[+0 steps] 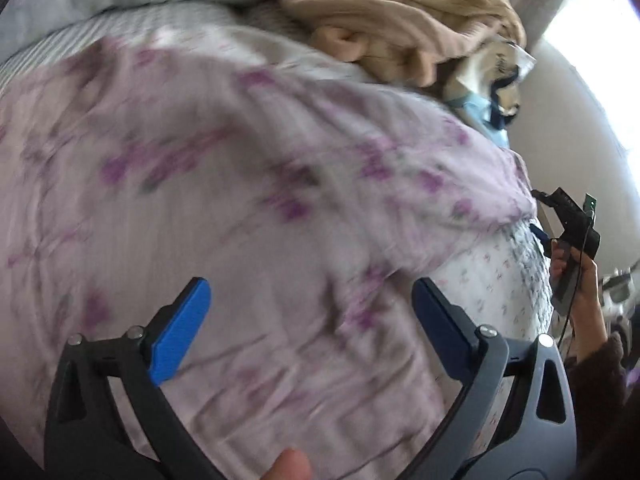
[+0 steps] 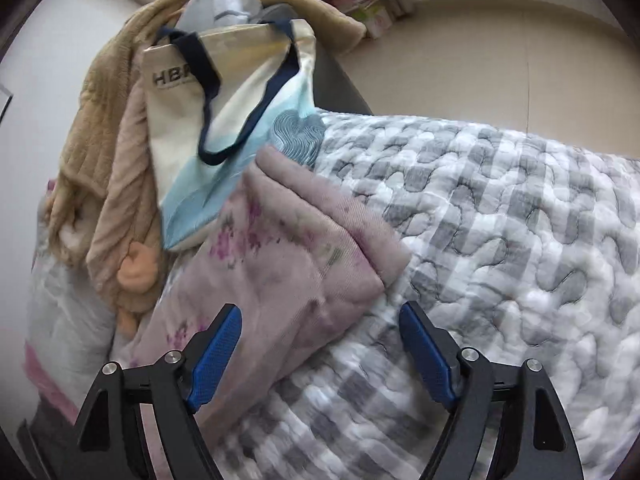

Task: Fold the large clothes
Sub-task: 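Stretch the held sleeve outward with the right gripper to flatten it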

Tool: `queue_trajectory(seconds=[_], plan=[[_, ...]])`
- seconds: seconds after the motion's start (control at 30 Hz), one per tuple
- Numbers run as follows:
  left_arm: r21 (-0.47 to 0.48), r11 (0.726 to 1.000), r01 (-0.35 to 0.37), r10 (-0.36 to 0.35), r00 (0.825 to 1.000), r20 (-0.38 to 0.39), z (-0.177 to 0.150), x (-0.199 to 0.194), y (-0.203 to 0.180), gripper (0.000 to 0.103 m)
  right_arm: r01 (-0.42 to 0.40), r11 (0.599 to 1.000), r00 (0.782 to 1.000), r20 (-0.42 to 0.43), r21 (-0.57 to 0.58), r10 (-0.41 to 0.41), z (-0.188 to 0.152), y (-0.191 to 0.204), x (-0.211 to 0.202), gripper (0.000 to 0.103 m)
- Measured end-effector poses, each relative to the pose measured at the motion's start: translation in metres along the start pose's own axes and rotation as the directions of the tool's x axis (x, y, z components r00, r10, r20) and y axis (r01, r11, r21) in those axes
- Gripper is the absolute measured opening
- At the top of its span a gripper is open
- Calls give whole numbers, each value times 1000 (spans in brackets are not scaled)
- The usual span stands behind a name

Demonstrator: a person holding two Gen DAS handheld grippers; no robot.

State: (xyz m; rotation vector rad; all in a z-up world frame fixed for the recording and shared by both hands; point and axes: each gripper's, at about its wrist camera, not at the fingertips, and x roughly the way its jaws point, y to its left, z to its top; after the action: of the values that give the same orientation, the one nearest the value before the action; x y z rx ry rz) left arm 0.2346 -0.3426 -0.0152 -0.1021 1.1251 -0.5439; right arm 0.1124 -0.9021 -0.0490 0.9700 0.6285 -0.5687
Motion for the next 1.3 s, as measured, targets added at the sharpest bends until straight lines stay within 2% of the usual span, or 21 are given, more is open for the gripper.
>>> queue_trajectory(seconds=[0.1, 0.13, 0.17, 0.2, 0.27, 0.33, 0.47, 0.63, 0.8, 0.9, 1.03, 1.17, 1.3], plan=[[-60, 997, -43, 42, 999, -8, -18, -20, 35, 102, 43, 998, 997, 61, 48, -46, 4, 12, 9, 83], [-72, 996, -50, 50, 999, -6, -20, -24, 42, 102, 64, 997, 996, 65, 37, -67, 4, 19, 13, 75], [-99, 993, -61, 62, 998, 5, -27, -34, 58, 102, 79, 996, 995, 59, 28, -80, 4, 23, 16, 46], [-113, 992, -63, 65, 998, 12, -28, -37, 64, 102, 52, 998, 998, 28, 38, -53, 4, 26, 21, 28], [-147, 988, -52, 58, 998, 32, -38, -53, 87, 102, 6, 995, 999, 44, 100, -11, 2, 27, 15, 20], [-158, 987, -36, 46, 997, 61, -45, -67, 102, 102, -84, 991, 993, 88, 105, 75, 4, 35, -4, 17], [-208, 978, 7, 16, 994, 107, -59, -96, 129, 102, -155, 986, 979, 145, 61, 145, 9, 61, -51, 16], [-247, 968, 33, -6, 994, 110, -71, -118, 147, 102, -226, 971, 949, 209, -80, 238, -5, 126, -117, 16], [-263, 965, 15, 27, 987, 156, -81, -134, 168, 102, -334, 924, 904, 215, -186, 370, -34, 201, -178, 16], [-260, 966, 8, 37, 985, 167, -79, -136, 179, 102, -396, 888, 879, 182, -235, 440, -61, 243, -209, 16], [-287, 956, 59, 7, 974, 225, -80, -145, 195, 102, -447, 832, 855, 117, -329, 506, -104, 302, -238, 16], [-293, 949, 114, -31, 961, 274, -83, -158, 207, 102, -479, 753, 837, 23, -451, 546, -167, 364, -254, 16], [-313, 944, 105, -9, 956, 294, -86, -165, 221, 102, -518, 658, 822, -104, -546, 560, -244, 412, -251, 16]])
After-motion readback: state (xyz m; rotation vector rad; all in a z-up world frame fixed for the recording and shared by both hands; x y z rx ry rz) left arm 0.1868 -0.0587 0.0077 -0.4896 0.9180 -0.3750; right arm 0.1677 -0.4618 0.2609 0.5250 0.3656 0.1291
